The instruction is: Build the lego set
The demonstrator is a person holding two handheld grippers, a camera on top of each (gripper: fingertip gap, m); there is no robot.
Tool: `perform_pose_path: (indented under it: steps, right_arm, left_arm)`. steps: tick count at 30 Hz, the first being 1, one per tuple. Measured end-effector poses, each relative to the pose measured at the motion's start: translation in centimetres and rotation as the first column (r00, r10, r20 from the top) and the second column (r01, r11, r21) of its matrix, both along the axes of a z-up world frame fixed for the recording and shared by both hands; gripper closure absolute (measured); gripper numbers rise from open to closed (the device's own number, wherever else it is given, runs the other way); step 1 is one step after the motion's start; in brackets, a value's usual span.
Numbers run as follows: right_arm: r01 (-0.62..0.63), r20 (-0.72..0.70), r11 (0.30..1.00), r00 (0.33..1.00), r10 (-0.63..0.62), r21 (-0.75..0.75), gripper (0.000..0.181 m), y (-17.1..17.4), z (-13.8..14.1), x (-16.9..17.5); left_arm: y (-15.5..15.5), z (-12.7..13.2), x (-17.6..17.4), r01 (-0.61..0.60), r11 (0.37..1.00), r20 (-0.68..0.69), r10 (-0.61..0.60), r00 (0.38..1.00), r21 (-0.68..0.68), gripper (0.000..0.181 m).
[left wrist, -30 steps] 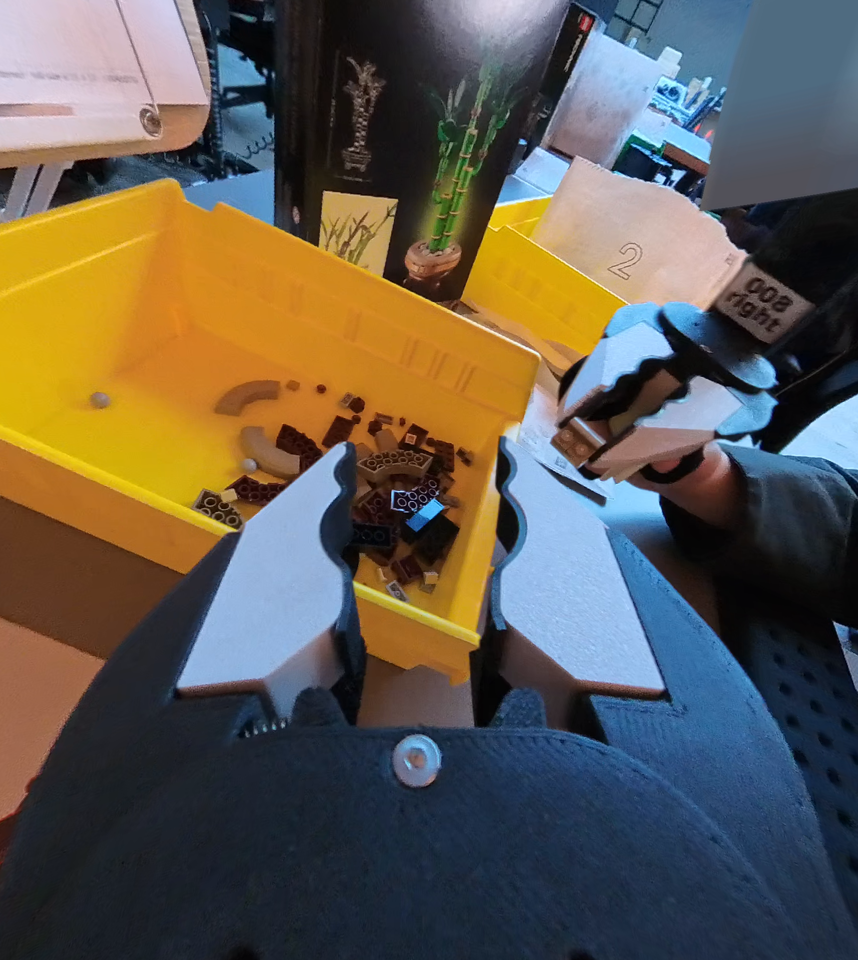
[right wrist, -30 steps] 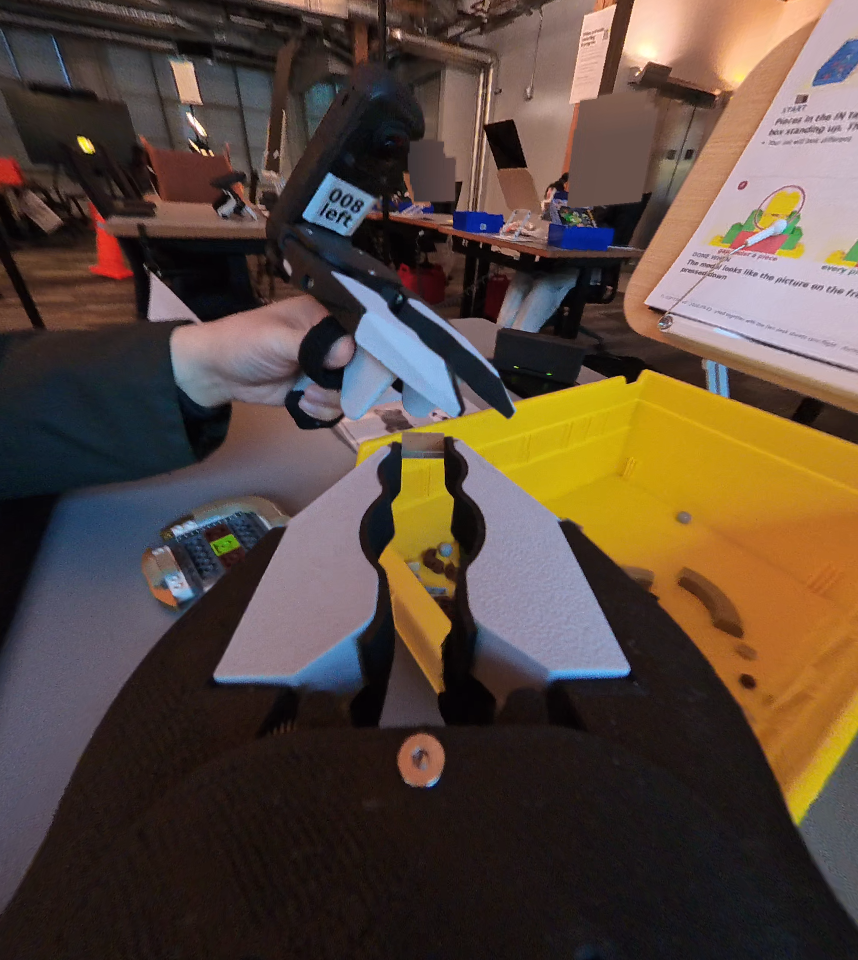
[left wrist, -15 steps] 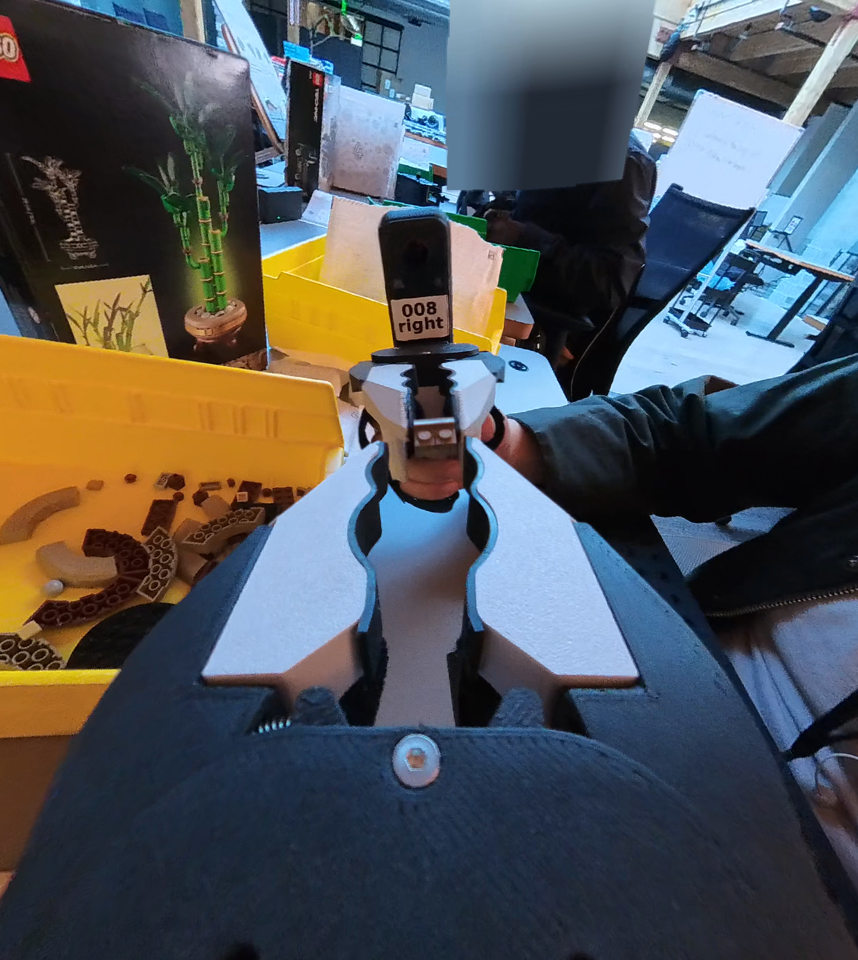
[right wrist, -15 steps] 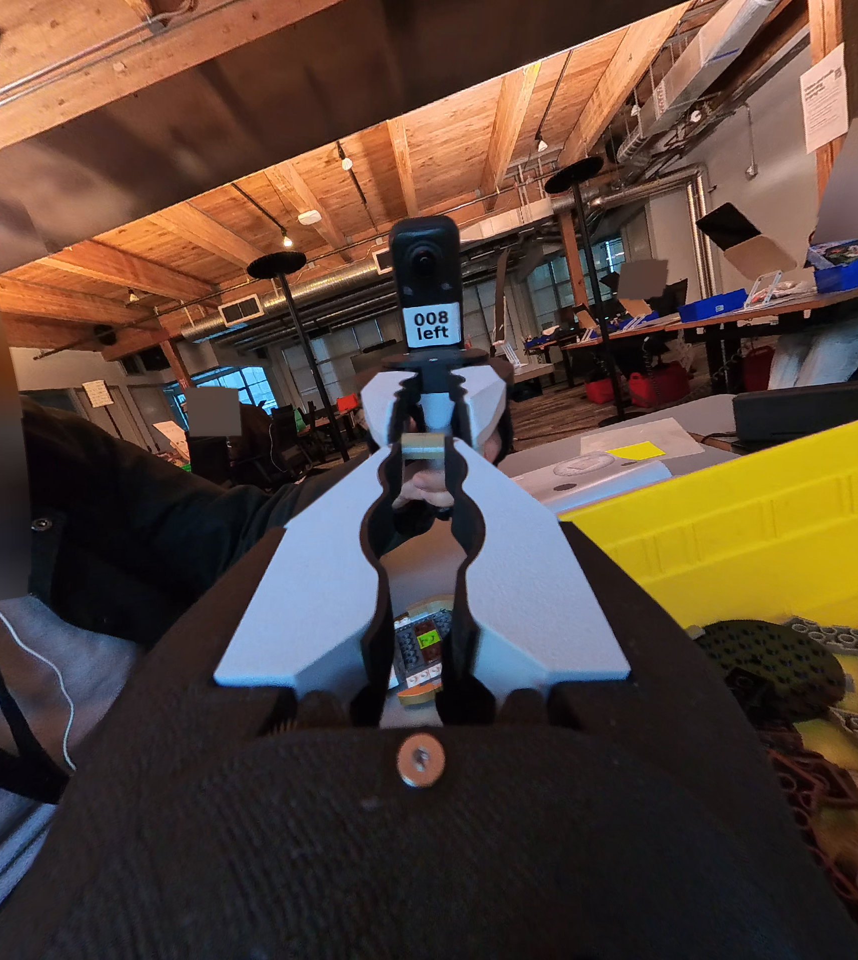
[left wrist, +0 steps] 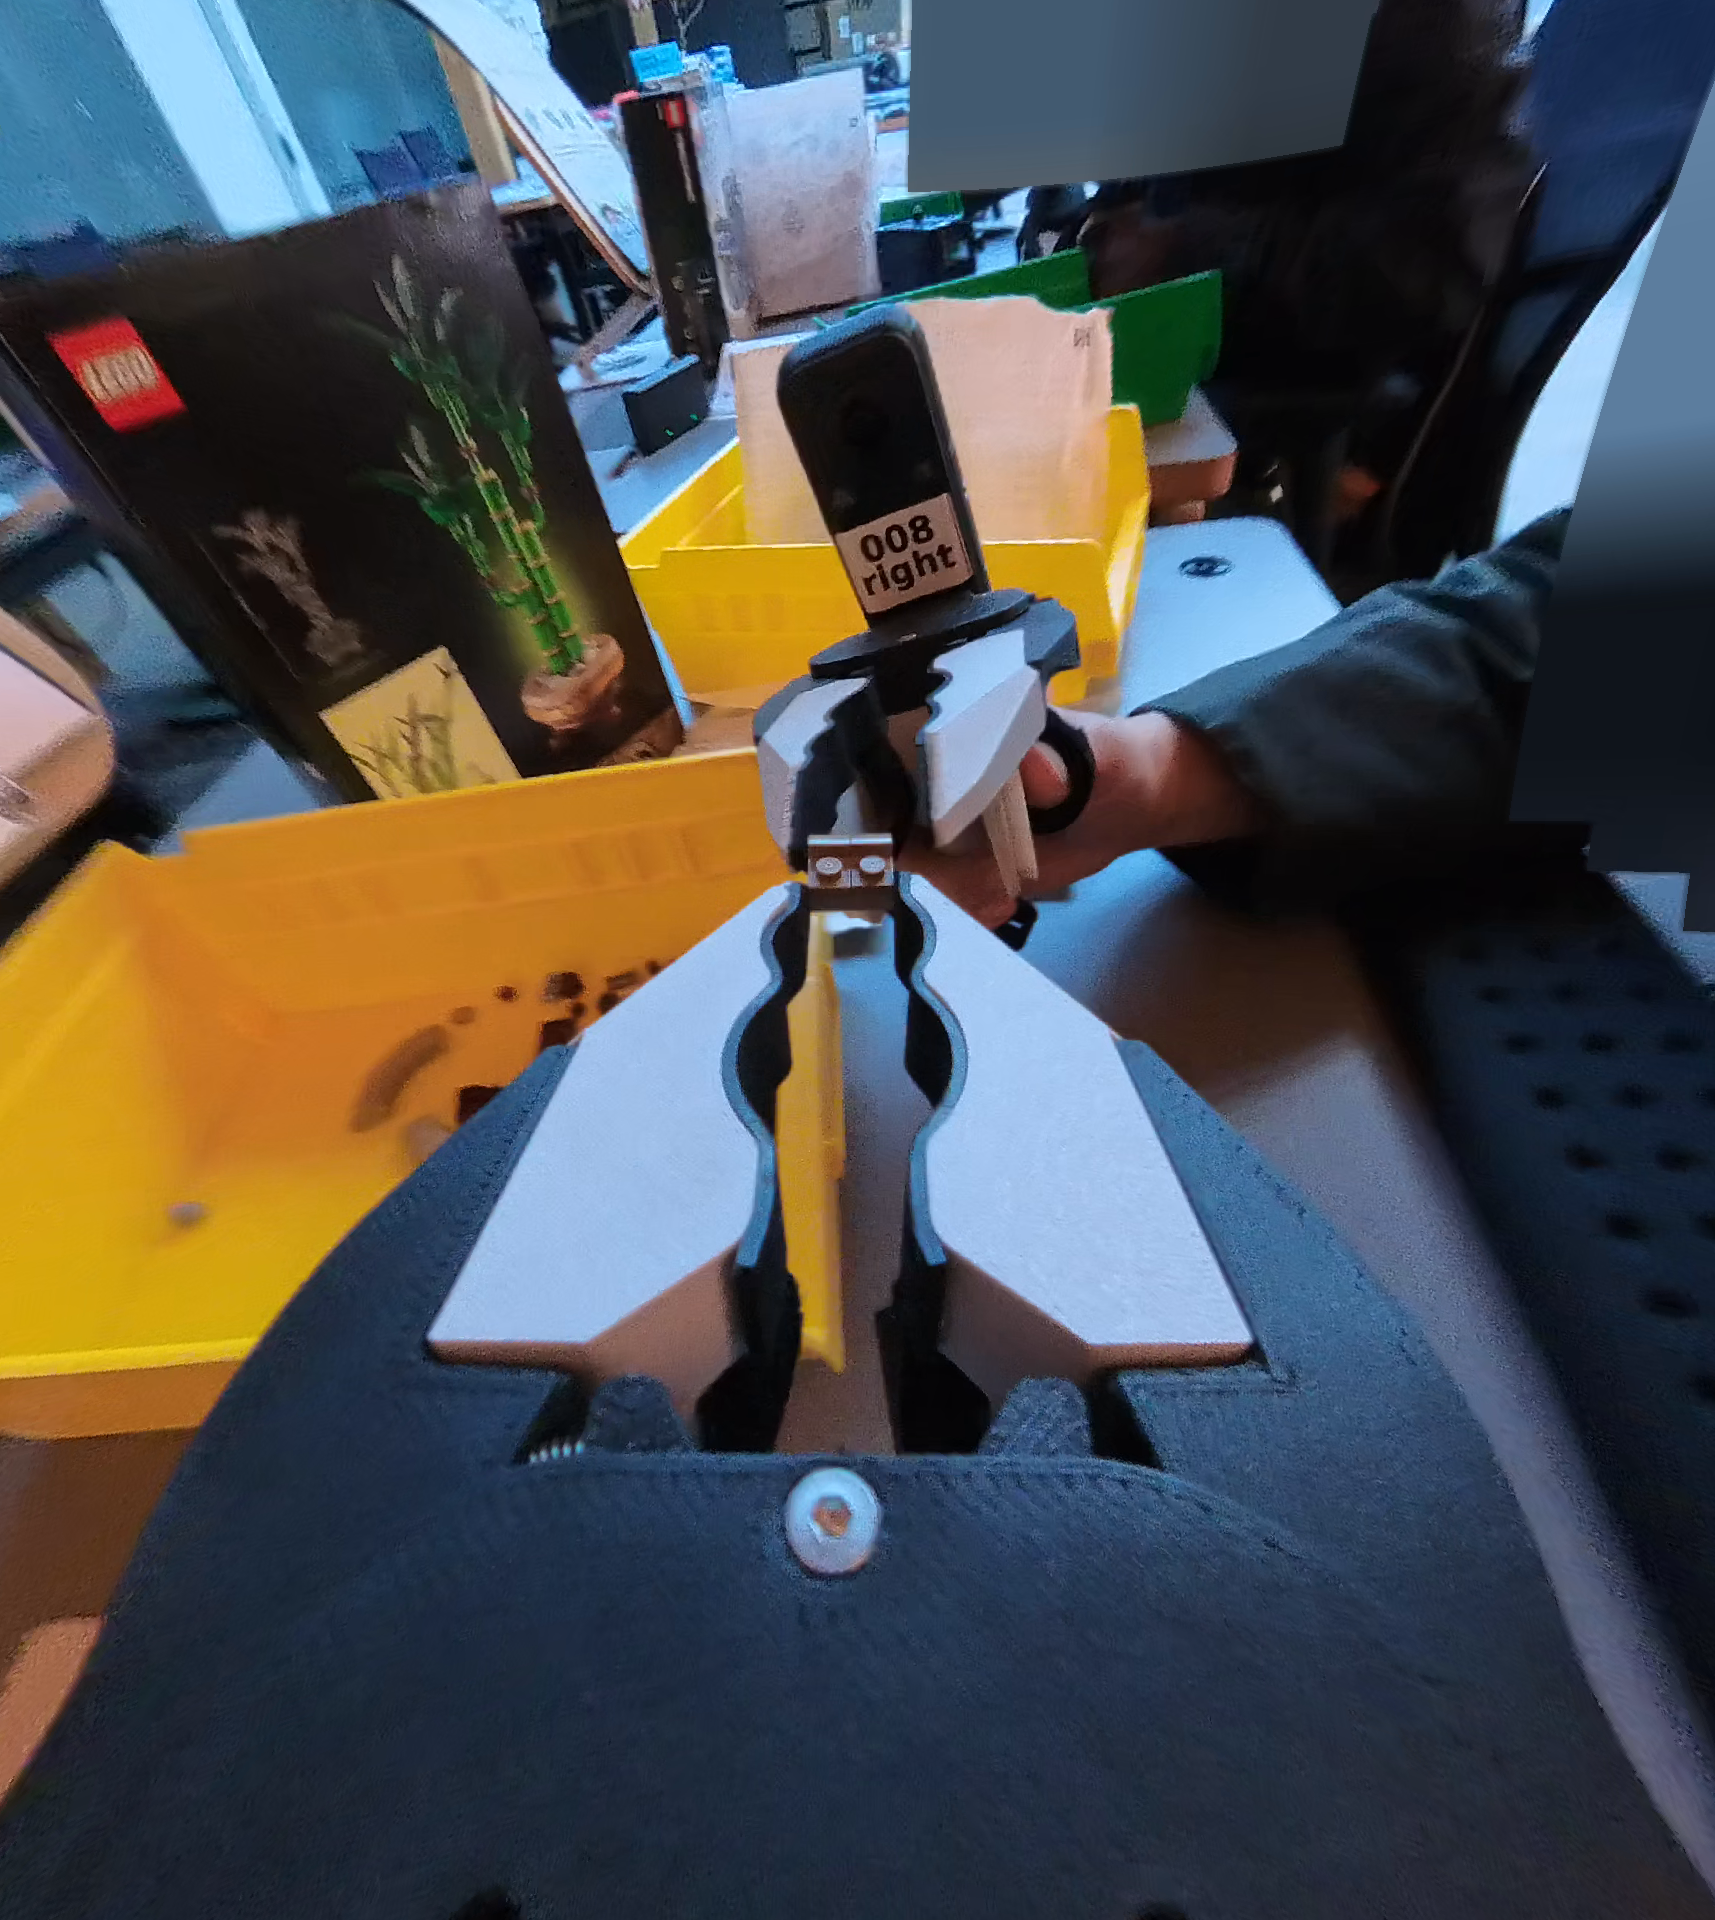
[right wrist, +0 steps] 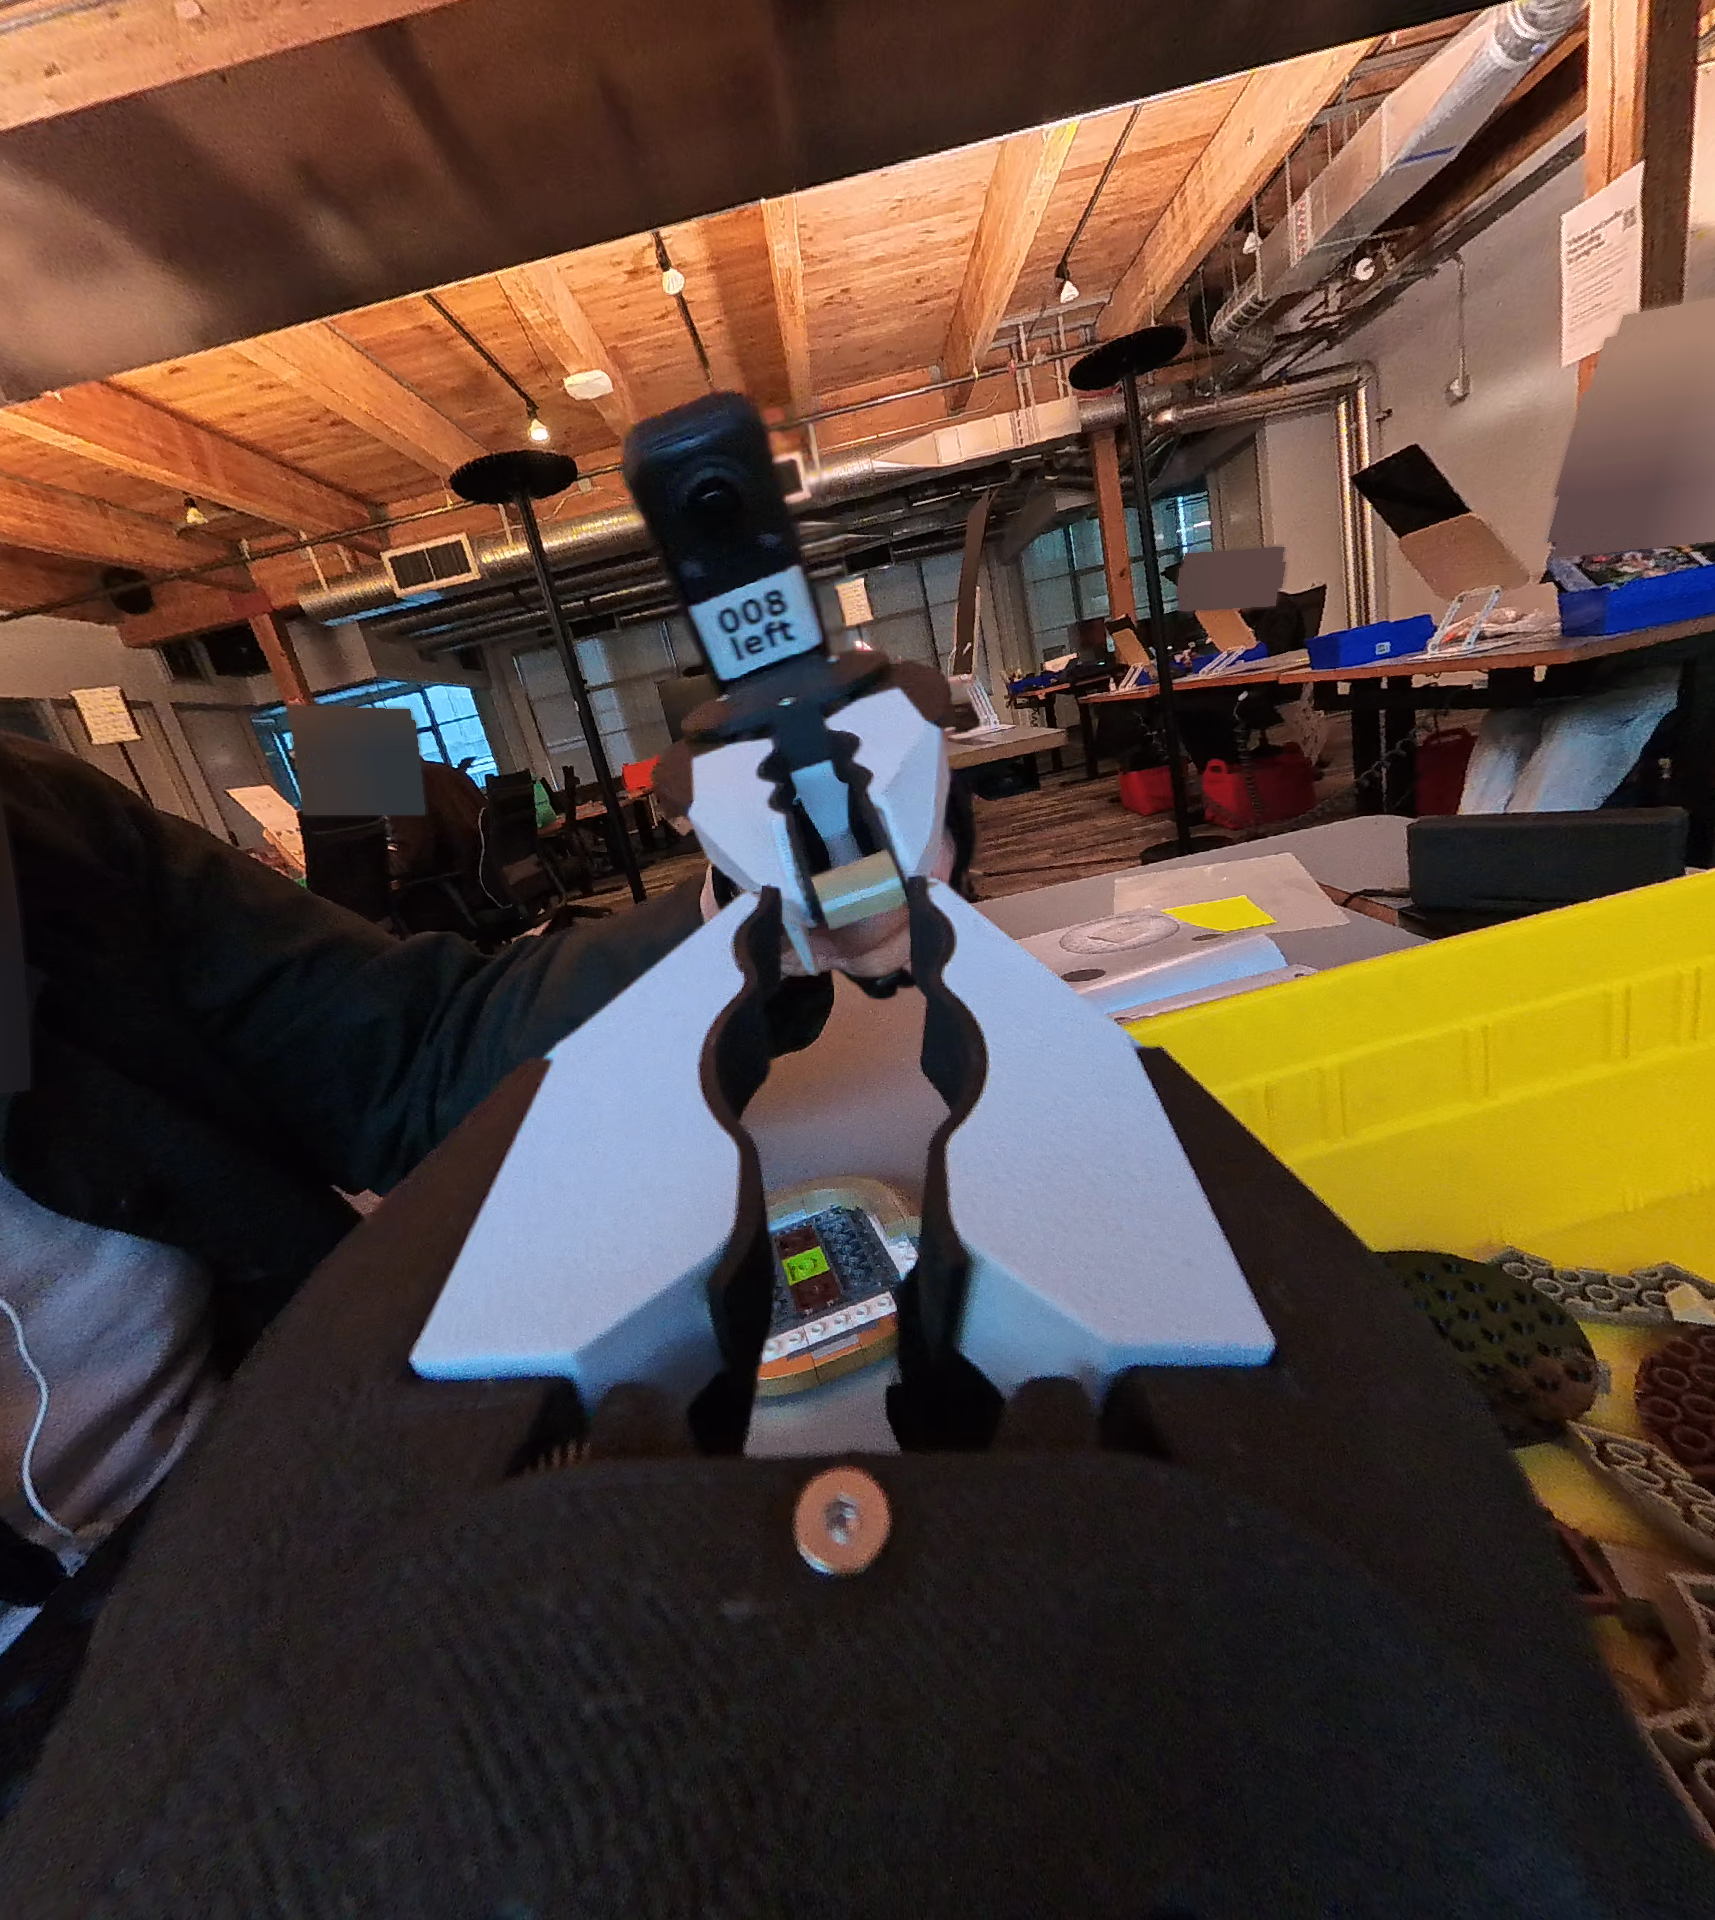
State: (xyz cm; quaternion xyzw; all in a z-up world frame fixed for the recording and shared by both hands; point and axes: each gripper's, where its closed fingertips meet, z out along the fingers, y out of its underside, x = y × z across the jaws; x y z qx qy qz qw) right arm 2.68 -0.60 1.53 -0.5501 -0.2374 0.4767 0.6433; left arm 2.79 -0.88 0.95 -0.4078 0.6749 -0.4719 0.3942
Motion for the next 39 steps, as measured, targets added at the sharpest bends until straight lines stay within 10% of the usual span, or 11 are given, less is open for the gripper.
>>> perform_pose_path:
  steps: [14,23,39]
  right_arm:
    - [0.054,0.4,0.989,0.911,-0.105,0.137,0.163,-0.4,-3.4,-2.7]
    - [-0.118,-0.189,0.98,0.978,0.087,-0.161,0.168,0.4,0.2,-0.3]
    - [-0.108,-0.238,0.986,0.968,0.076,-0.127,0.168,0.1,1.1,-0.2]
  left_arm:
    - [-0.8,-3.7,-2.0,0.083,0.991,-0.303,-0.048,0.952,0.102,0.166]
    - [-0.5,-1.2,-0.8,0.025,0.986,-0.184,-0.055,0.981,-0.164,0.15]
    - [-0.4,1.4,0.1,0.069,0.892,-0.019,-0.087,0.996,-0.447,0.167]
